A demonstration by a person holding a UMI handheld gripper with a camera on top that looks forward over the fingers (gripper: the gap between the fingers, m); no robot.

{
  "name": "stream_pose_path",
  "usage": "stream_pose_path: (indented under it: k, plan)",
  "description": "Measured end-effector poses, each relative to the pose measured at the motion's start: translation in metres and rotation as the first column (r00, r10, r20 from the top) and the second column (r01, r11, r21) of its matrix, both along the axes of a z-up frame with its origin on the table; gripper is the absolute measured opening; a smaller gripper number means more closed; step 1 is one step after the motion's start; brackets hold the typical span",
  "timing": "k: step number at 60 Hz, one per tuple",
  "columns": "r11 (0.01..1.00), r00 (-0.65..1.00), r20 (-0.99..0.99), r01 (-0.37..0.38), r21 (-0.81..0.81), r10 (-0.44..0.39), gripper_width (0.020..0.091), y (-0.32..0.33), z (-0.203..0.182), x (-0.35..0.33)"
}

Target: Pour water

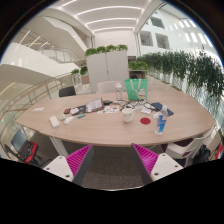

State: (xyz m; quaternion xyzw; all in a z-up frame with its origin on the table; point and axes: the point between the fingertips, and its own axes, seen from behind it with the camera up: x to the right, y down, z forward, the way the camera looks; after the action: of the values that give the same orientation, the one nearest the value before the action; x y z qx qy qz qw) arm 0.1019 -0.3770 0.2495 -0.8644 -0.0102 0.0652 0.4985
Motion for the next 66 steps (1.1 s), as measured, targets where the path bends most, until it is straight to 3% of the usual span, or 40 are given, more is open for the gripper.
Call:
stream_pose_path:
  k: [14, 24, 37, 42, 55, 57, 58, 59, 63, 66]
  plan:
    - [0.995, 0.994, 0.077, 0.075, 0.061, -0.080, 0.0838, -0.003, -0.010, 0.037]
    - [0.982, 0.987, 0.102, 0.111, 0.153, -0.128, 0.0841, 0.041, -0.027, 0.102]
    - [0.960, 0.974, 0.111, 0.170, 0.223, -0.198, 0.0831, 0.158, -0.087, 0.208]
    - [0.955, 0.975, 0.117, 0.156, 0.252, -0.190, 0.0830, 0.213, -0.113, 0.231]
    - [0.935, 0.960, 0.097, 0.228, 0.272, -0.262, 0.0831, 0.318, -0.164, 0.290]
    - [0.936, 0.964, 0.083, 0.222, 0.274, -0.253, 0.0767, 0.329, -0.169, 0.291]
    - [0.940, 0.966, 0.082, 0.218, 0.264, -0.247, 0.0570, 0.334, -0.174, 0.291]
    - [0.944, 0.966, 0.086, 0.218, 0.250, -0.245, 0.0450, 0.342, -0.181, 0.296]
    - [0.925, 0.955, 0.042, 0.272, 0.264, -0.293, 0.0446, 0.345, -0.180, 0.303]
    - [0.921, 0.956, 0.029, 0.272, 0.277, -0.291, 0.0436, 0.349, -0.182, 0.302]
